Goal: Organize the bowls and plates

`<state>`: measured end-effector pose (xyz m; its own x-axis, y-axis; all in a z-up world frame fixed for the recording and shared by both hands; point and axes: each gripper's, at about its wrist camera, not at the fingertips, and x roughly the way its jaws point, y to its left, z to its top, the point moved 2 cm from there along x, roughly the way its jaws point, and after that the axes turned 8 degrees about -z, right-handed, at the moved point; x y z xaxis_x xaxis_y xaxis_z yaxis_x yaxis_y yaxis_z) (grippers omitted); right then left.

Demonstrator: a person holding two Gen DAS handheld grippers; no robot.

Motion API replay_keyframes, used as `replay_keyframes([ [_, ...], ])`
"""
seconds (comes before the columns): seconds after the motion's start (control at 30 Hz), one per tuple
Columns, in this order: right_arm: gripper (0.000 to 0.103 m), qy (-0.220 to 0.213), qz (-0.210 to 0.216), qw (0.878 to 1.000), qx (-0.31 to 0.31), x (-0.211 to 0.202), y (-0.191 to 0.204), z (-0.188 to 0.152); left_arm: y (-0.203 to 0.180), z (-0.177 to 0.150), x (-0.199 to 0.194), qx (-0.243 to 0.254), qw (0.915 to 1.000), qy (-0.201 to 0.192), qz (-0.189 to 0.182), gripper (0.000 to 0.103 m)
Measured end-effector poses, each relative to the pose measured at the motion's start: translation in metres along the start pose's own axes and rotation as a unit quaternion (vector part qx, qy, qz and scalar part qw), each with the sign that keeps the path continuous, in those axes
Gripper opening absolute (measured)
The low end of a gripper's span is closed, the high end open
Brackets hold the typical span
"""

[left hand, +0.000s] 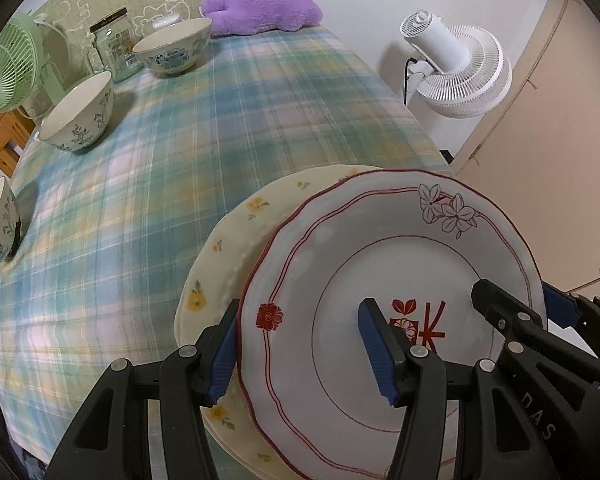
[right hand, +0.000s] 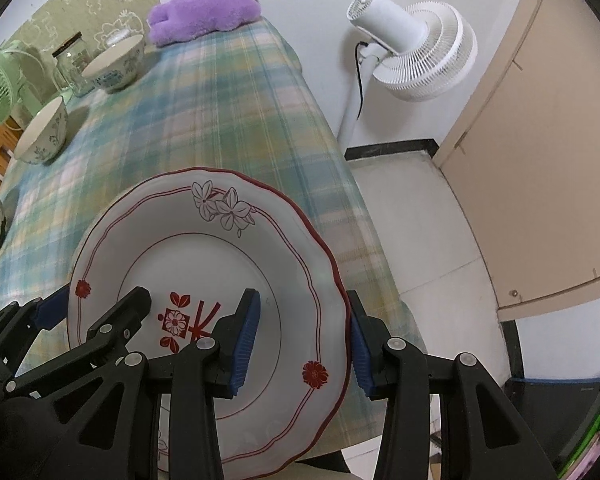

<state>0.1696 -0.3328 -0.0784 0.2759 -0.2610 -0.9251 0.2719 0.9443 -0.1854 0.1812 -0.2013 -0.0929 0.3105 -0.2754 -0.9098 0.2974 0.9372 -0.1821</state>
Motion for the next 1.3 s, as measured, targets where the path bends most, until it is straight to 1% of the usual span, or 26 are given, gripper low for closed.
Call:
replay_keyframes([
  [0.3, 0.046, 0.000, 0.004, 1.000, -0.002, 0.004, 0.002, 0.000, -0.001, 0.000, 0.002, 0.005, 0.9999, -0.008, 0.013, 0.057],
  [0.37, 0.046, 0.004, 0.016, 1.000, -0.001, 0.005, -0.001, 0.000, 0.000, 0.001, 0.002, 0.005, 0.9999, -0.008, 0.014, 0.058],
  [0.47, 0.046, 0.004, 0.012, 1.000, 0.011, 0.002, -0.009, -0.001, 0.000, 0.001, 0.003, 0.006, 0.9998, -0.007, 0.016, 0.058],
  [0.53, 0.041, 0.000, 0.016, 1.000, 0.021, -0.002, -0.015, -0.001, -0.002, 0.001, 0.003, 0.008, 0.9997, -0.006, 0.021, 0.059],
  [0.6, 0.028, -0.001, 0.026, 0.999, 0.021, -0.004, -0.016, 0.000, -0.004, 0.002, 0.004, 0.012, 0.9995, -0.005, 0.030, 0.059],
  [0.67, 0.024, -0.005, 0.018, 1.000, 0.012, -0.007, -0.011, 0.001, -0.004, 0.003, 0.004, 0.013, 0.9994, -0.003, 0.033, 0.059],
  [0.77, 0.024, -0.004, 0.013, 1.000, 0.008, -0.006, -0.010, 0.001, -0.004, 0.004, 0.004, 0.011, 0.9992, -0.001, 0.038, 0.059],
  [0.87, 0.024, 0.001, 0.022, 1.000, 0.009, -0.005, -0.010, 0.004, -0.006, 0.005, 0.003, 0.019, 0.9980, 0.001, 0.060, 0.059],
  [0.97, 0.024, 0.002, 0.024, 1.000, 0.004, -0.005, -0.007, 0.004, -0.003, 0.006, 0.003, 0.016, 0.9974, 0.002, 0.070, 0.058],
  [1.03, 0.024, 0.006, 0.033, 0.999, 0.008, -0.004, -0.006, 0.004, 0.001, 0.007, 0.003, 0.013, 0.9972, 0.002, 0.074, 0.058],
  [1.3, 0.024, 0.013, 0.038, 0.999, -0.009, 0.000, 0.010, 0.006, 0.012, 0.007, 0.002, 0.003, 0.9958, 0.003, 0.091, 0.058],
])
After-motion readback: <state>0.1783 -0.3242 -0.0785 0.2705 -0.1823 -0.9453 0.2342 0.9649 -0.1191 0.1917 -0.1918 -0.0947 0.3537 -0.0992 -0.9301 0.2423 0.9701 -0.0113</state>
